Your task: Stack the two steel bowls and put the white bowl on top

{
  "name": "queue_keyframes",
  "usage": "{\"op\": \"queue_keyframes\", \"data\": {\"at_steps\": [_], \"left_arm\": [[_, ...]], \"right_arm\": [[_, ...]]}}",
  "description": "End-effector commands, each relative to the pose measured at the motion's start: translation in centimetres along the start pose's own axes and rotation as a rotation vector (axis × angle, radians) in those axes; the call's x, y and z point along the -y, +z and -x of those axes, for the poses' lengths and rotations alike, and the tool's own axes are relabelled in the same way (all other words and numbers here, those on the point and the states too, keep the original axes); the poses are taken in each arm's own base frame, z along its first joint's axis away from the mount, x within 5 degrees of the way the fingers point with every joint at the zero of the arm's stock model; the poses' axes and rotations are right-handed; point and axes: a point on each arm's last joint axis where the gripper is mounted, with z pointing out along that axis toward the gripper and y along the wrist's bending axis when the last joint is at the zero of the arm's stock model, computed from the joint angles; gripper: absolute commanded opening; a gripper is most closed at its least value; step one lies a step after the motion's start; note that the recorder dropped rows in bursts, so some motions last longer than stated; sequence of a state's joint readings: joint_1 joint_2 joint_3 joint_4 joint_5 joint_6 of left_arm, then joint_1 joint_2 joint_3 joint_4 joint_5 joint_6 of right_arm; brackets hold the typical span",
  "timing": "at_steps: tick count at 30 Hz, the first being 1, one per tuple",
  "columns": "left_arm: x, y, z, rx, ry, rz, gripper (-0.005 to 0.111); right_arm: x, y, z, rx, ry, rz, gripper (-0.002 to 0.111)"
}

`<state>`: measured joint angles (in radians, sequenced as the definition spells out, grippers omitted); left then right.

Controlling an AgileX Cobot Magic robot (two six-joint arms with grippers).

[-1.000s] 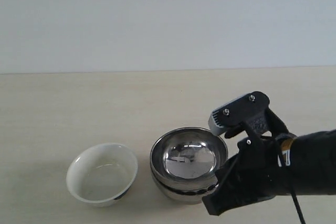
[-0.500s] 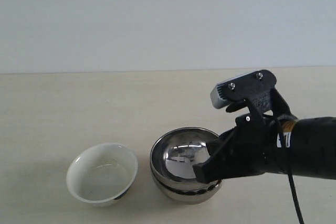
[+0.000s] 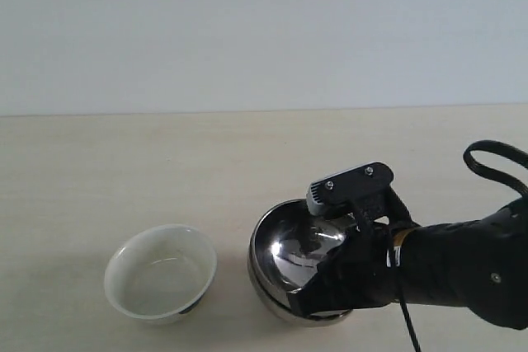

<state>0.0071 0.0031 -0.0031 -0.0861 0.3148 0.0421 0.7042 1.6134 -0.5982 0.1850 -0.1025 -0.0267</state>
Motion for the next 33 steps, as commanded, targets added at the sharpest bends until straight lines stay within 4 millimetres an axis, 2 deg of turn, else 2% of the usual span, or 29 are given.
{"op": "queue_keyframes", "data": {"at_steps": [1, 6, 9, 11, 14, 17, 23, 28, 33], "left_arm": [[0.0, 0.0, 0.0, 0.007, -0.004, -0.005, 0.004], [0.0, 0.0, 0.0, 0.007, -0.004, -0.005, 0.004], [0.0, 0.0, 0.0, 0.007, -0.004, -0.005, 0.004], [0.0, 0.0, 0.0, 0.007, -0.004, -0.005, 0.004], [0.0, 0.0, 0.0, 0.007, -0.004, -0.005, 0.004], [0.0, 0.0, 0.0, 0.007, -0.004, -0.005, 0.004], [0.0, 0.0, 0.0, 0.007, -0.004, -0.005, 0.004], [0.0, 0.0, 0.0, 0.007, -0.004, -0.005, 0.004], [0.0, 0.0, 0.0, 0.007, -0.004, -0.005, 0.004]], "right_arm": [[0.0, -1.2, 1.5, 0.086, -0.005, 0.005, 0.000], [-0.6, -2.1, 2.6, 0.135, 0.027, 0.027, 0.000], [-4.2, -2.5, 2.0, 0.141, -0.088, 0.120, 0.000], [-5.2, -2.4, 1.6, 0.133, -0.159, 0.141, 0.000], [-4.2, -1.8, 1.7, 0.133, -0.145, 0.112, 0.000], [-2.5, -0.2, 1.4, 0.101, -0.065, 0.056, 0.000], [-2.3, 2.1, -0.1, 0.041, -0.063, 0.036, 0.000], [-2.3, 2.1, 0.3, 0.093, -0.051, 0.034, 0.000], [-2.4, 1.1, 1.2, 0.136, -0.050, 0.043, 0.000]]}}
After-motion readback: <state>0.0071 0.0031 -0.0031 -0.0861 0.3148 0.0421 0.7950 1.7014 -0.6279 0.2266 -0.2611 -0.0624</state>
